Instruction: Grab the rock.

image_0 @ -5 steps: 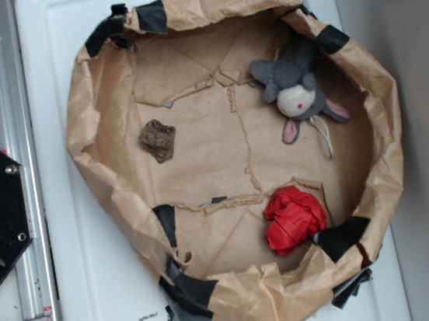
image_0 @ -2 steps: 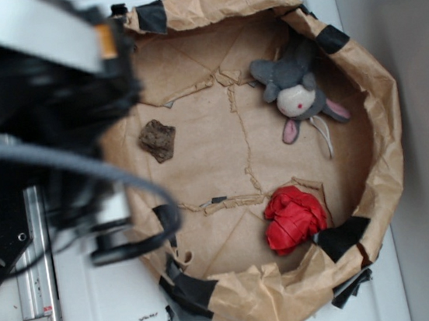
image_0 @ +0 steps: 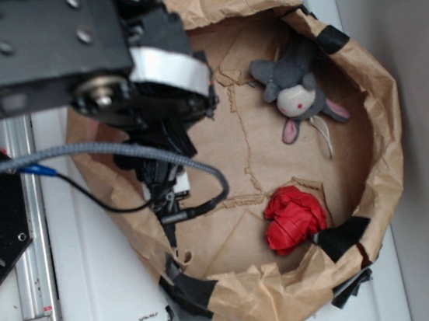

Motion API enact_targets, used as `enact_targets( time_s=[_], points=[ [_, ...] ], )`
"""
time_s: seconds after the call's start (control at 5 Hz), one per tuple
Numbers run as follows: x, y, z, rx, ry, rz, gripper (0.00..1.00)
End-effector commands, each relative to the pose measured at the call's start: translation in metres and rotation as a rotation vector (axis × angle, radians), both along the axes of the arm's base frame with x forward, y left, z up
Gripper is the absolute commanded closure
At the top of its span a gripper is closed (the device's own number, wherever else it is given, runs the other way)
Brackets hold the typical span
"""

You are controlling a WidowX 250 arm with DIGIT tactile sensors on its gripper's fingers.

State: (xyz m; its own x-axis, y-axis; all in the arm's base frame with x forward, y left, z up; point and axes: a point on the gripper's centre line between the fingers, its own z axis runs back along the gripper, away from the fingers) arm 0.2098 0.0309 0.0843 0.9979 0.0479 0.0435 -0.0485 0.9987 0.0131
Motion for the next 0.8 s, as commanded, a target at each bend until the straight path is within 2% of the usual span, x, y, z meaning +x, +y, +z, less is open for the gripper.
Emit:
enact_targets(
  time_s=[0.0,0.2,0.4,0.6],
  points=[
    [0.0085,0.0023,-0.0547,0.054,0.011,0.033,0.00],
    [0.0085,0.0092,-0.0585,0.025,0.012,0.078,0.00],
    [0.0072,0.0081,-0.0597,0.071,0.011,0.103,0.00],
    [0.0053,0.0065,-0.0592,0.095,0.013,0.108,1.00]
  ],
)
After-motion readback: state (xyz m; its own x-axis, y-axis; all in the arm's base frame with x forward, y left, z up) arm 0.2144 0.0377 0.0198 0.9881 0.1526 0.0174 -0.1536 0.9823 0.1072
